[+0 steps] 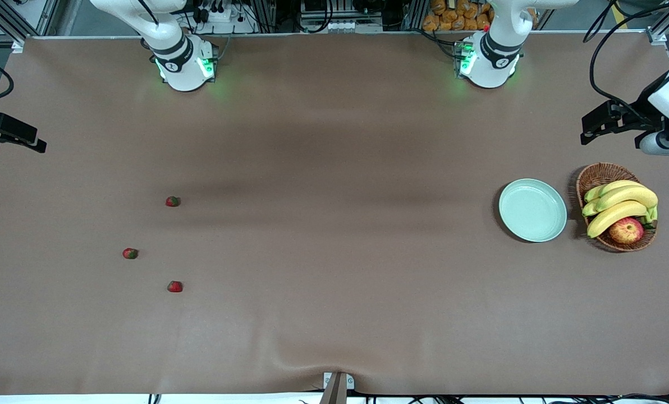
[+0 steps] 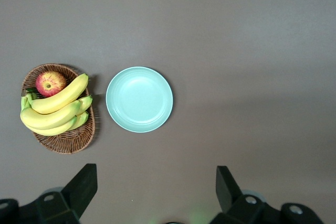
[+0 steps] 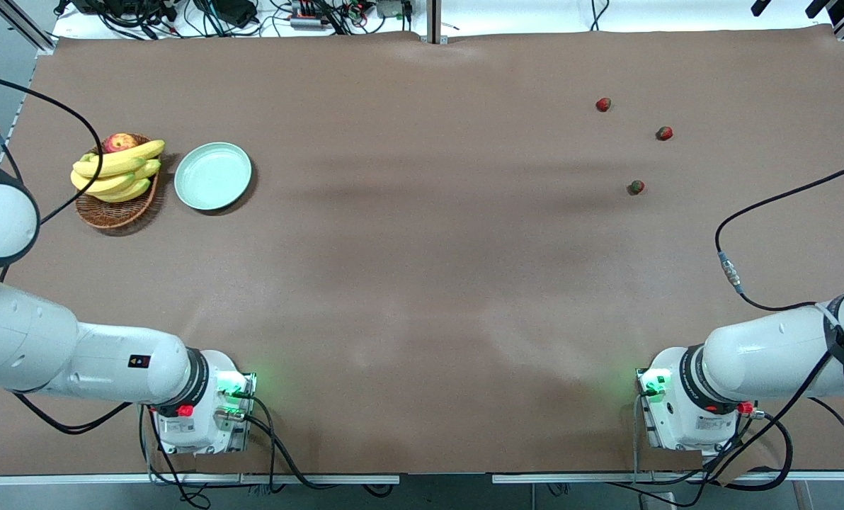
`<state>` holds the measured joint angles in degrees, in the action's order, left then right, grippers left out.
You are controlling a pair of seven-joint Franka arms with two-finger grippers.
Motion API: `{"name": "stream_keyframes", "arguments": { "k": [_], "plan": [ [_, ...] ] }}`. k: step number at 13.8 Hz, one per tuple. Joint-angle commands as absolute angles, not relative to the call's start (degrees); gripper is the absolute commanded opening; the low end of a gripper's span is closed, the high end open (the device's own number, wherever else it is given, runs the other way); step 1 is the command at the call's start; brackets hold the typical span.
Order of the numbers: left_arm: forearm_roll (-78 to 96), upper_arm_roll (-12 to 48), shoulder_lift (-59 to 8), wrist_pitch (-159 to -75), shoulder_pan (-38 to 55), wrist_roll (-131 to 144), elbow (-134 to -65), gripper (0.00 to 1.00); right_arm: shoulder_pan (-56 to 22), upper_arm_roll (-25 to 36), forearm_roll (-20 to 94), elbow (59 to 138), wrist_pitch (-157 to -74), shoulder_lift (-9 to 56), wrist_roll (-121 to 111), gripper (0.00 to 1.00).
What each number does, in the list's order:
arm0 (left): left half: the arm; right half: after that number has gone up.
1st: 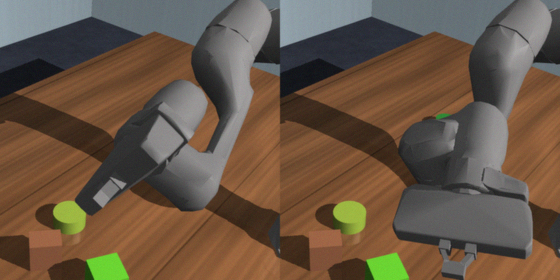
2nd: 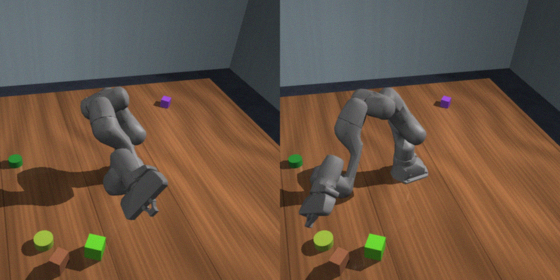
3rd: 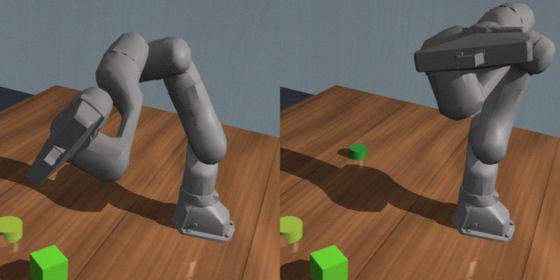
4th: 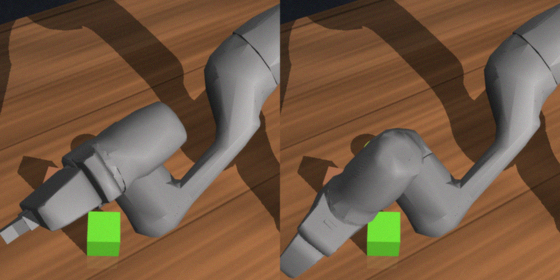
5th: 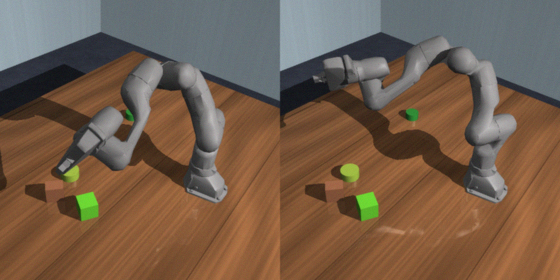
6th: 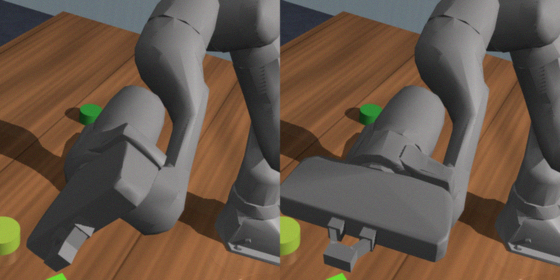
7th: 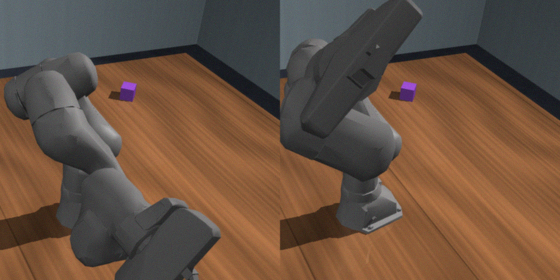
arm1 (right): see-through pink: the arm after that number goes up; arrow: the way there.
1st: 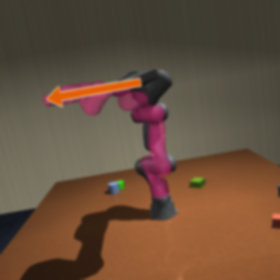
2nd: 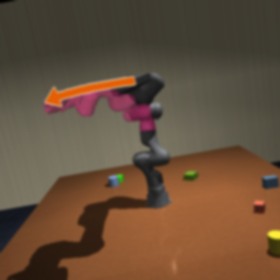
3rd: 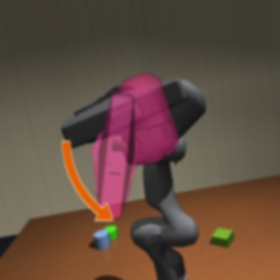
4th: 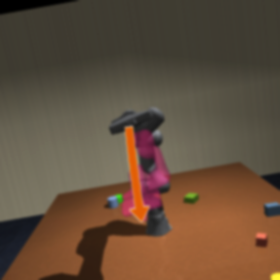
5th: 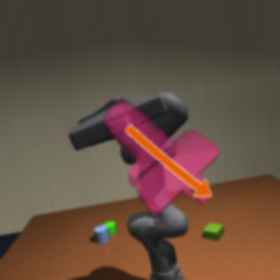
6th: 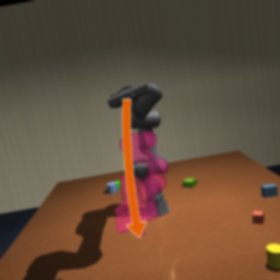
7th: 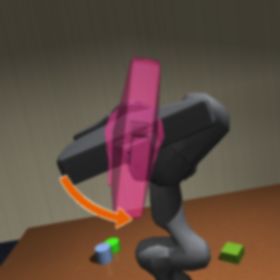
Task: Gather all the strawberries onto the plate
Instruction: 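Reach the right gripper down toward the nearest red strawberry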
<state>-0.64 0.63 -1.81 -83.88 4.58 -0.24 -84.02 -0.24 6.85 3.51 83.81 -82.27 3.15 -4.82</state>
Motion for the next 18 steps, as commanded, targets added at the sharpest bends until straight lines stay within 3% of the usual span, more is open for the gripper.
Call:
{"name": "stream_keyframes", "arguments": {
  "k": [1, 11, 18],
  "plan": [
    [-0.4, 1.1, -1.1, -83.6, 4.1, -1.6, -83.6, 1.0, 0.5, 6.4, 4.2, 84.0, -82.1, 2.7, -4.9, 1.0],
    [-0.4, 1.1, -1.5, -83.7, 4.5, -1.6, -83.6, 1.0, 0.7, 6.4, 4.2, 86.9, -85.5, 4.6, -4.9, 1.0],
    [-0.4, 1.1, -1.6, -83.7, 4.7, -1.6, -83.6, 1.0, 0.9, 6.5, 3.5, 88.5, -93.4, 12.9, -4.9, 1.0]
  ]
}}
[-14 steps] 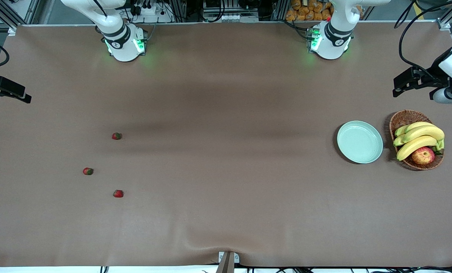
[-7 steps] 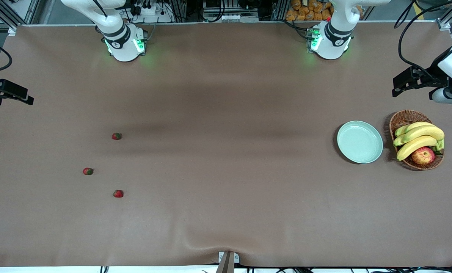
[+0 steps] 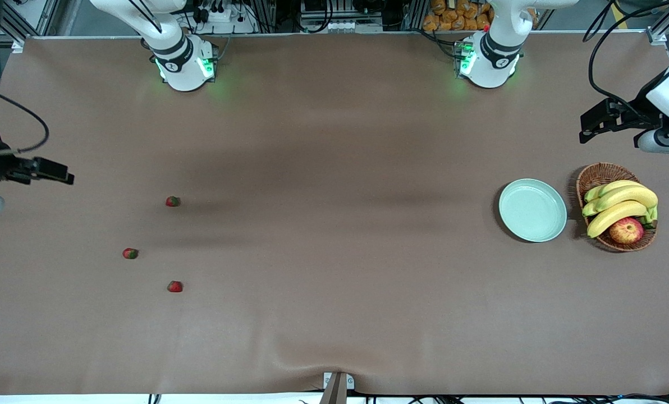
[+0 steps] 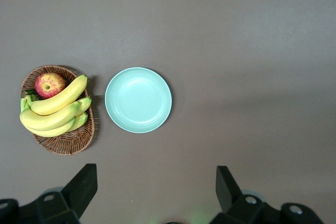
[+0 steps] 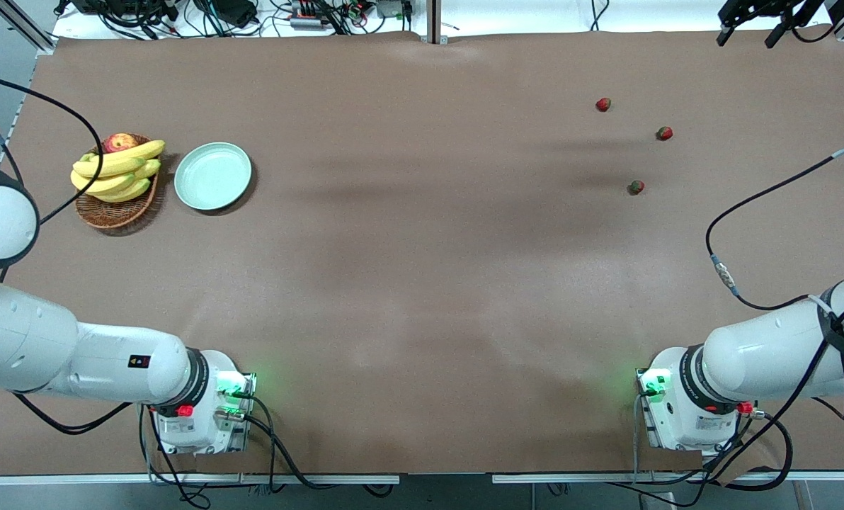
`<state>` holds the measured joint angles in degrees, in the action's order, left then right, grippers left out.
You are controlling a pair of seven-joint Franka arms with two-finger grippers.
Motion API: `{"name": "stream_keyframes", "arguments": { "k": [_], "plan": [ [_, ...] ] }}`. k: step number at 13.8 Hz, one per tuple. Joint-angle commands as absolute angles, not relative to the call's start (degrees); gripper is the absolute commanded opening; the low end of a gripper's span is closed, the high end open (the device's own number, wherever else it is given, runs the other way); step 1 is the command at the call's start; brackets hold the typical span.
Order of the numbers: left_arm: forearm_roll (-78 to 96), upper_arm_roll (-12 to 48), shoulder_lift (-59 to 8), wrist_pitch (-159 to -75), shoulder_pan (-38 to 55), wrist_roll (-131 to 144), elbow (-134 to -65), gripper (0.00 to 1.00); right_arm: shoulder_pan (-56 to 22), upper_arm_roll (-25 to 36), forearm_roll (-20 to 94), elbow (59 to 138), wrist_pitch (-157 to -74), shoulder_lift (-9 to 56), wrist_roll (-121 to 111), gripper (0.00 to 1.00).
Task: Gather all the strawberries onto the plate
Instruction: 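Reach the right gripper down toward the nearest red strawberry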
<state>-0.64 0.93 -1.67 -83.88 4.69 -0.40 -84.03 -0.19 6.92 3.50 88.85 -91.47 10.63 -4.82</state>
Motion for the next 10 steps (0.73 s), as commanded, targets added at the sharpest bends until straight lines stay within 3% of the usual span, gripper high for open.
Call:
{"name": "stream_keyframes", "arguments": {
  "k": [1, 10],
  "plan": [
    [-0.4, 1.1, -1.5, -83.7, 4.6, -1.6, -83.6, 1.0, 0.9, 6.4, 3.5, 88.4, -95.0, 14.8, -5.0, 1.0],
    [-0.5, 1.1, -1.6, -83.6, 4.7, -1.6, -83.7, 1.0, 2.4, 6.4, 3.3, 88.5, -103.3, 25.5, -5.0, 1.0]
  ]
}}
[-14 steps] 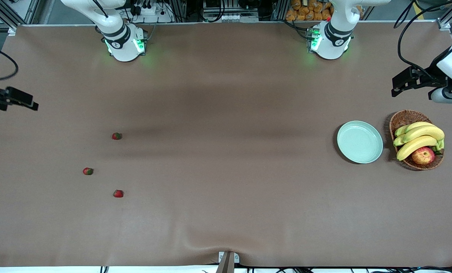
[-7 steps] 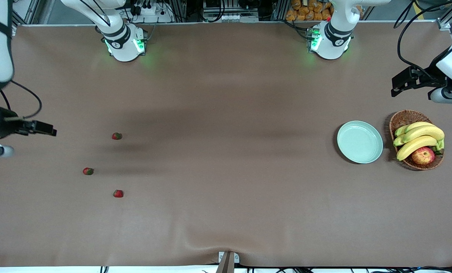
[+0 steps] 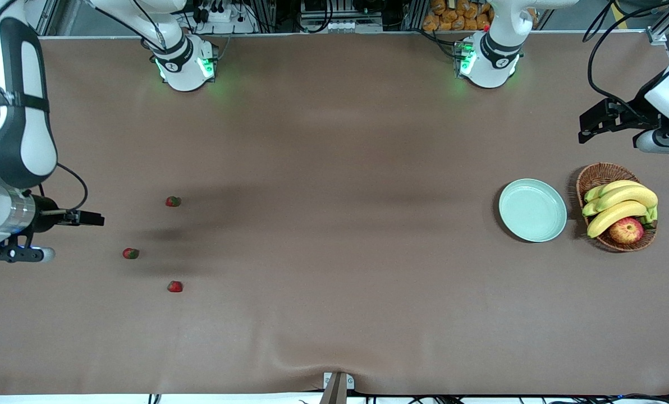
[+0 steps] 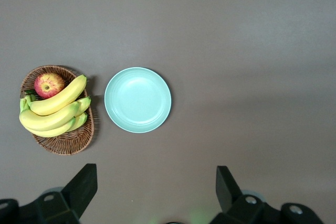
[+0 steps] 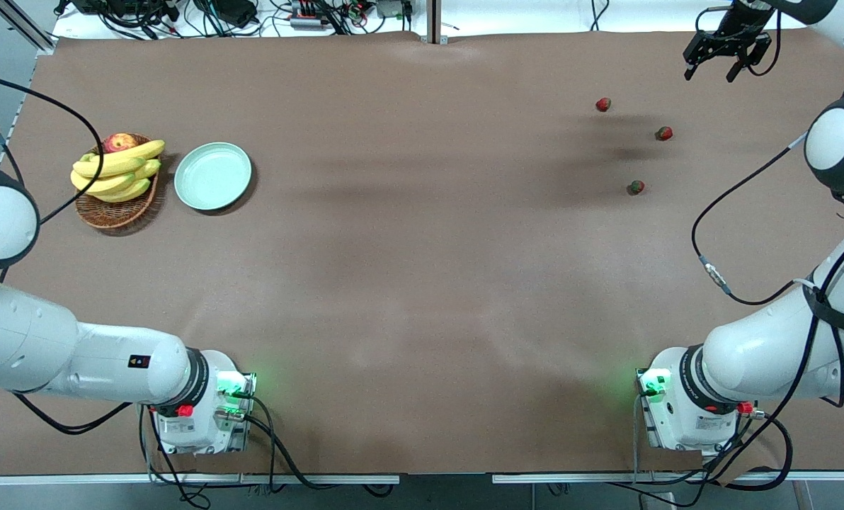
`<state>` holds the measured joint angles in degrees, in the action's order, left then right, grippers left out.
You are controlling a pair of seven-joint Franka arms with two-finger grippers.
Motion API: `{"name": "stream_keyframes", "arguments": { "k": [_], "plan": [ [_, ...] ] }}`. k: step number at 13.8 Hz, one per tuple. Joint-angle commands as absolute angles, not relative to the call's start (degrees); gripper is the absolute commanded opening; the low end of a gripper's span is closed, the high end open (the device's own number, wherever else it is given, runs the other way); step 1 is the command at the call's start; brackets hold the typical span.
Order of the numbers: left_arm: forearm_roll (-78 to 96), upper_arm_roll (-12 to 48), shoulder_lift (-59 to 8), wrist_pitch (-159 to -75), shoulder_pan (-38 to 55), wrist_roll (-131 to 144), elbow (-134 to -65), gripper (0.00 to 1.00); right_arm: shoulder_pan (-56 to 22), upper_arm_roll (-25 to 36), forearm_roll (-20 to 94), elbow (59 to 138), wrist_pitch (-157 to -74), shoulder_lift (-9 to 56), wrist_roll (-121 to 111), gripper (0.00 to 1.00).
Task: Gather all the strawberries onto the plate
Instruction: 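Reach the right gripper down toward the nearest red strawberry, then close the right gripper around the strawberry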
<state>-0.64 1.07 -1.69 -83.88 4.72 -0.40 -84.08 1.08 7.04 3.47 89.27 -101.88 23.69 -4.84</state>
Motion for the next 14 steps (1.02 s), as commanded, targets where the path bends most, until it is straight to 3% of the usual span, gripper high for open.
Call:
{"name": "stream_keyframes", "arguments": {
  "k": [1, 14],
  "plan": [
    [-0.6, 1.1, -1.6, -83.6, 4.7, -1.6, -83.7, 1.0, 2.5, 6.4, 3.4, 88.6, -104.9, 26.9, -5.0, 1.0],
    [-0.5, 1.1, -1.5, -83.5, 4.1, -1.6, -83.7, 1.0, 2.9, 6.4, 3.3, 88.9, -115.7, 36.8, -7.6, 0.99]
  ]
}}
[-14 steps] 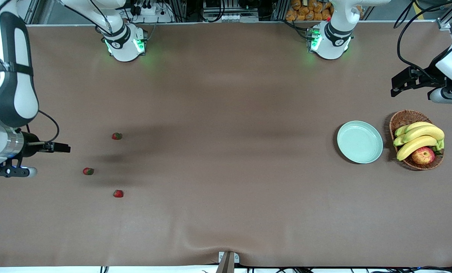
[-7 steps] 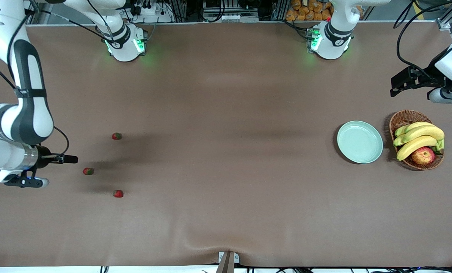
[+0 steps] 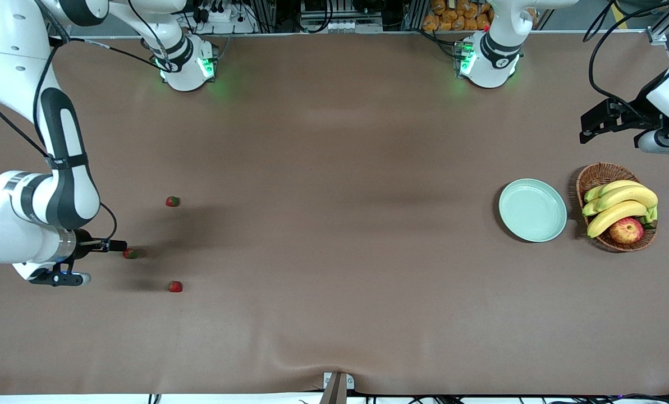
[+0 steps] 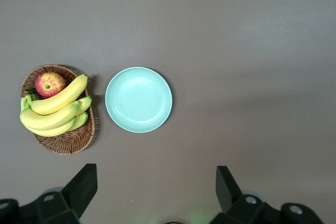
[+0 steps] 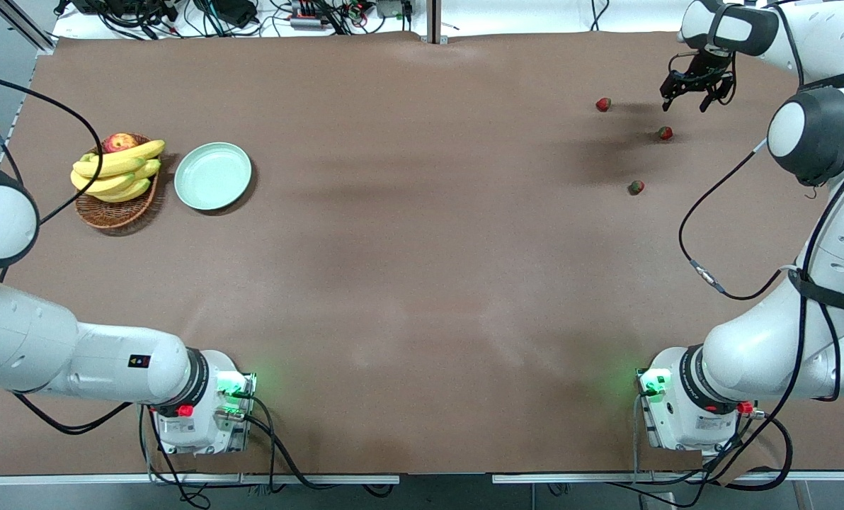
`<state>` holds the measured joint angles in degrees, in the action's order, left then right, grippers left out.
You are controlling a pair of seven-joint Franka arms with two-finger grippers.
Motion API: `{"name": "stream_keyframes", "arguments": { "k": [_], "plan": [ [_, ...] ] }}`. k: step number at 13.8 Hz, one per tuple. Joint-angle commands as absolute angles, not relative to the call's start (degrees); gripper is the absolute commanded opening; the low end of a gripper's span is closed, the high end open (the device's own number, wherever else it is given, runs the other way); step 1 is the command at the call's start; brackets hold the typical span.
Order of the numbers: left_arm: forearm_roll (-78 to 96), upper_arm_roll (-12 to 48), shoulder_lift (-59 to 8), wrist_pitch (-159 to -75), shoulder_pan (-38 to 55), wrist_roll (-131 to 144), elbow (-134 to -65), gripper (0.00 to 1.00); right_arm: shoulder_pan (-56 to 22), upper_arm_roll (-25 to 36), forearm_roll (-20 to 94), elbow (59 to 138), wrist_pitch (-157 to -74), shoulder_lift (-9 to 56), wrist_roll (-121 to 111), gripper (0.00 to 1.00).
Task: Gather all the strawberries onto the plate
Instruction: 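Close the right gripper around the strawberry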
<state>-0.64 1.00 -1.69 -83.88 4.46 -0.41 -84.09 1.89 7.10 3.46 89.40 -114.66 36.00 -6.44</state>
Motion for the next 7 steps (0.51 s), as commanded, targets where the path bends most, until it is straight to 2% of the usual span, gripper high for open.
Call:
{"name": "stream_keyframes", "arguments": {
  "k": [1, 5, 7],
  "plan": [
    [-0.5, 1.1, -1.5, -83.5, 4.0, -1.6, -83.7, 1.0, 2.8, 6.4, 3.3, 90.0, -117.3, 37.1, -7.6, 0.97],
    [-0.5, 1.1, -1.6, -83.5, 4.0, -1.6, -83.7, 1.0, 2.9, 6.3, 3.3, 93.4, -122.5, 37.8, -9.0, 0.93],
    [-0.5, 1.1, -1.6, -83.5, 4.0, -1.6, -83.7, 1.0, 2.8, 6.3, 3.3, 93.7, -123.0, 38.0, -9.1, 0.85]
  ]
}}
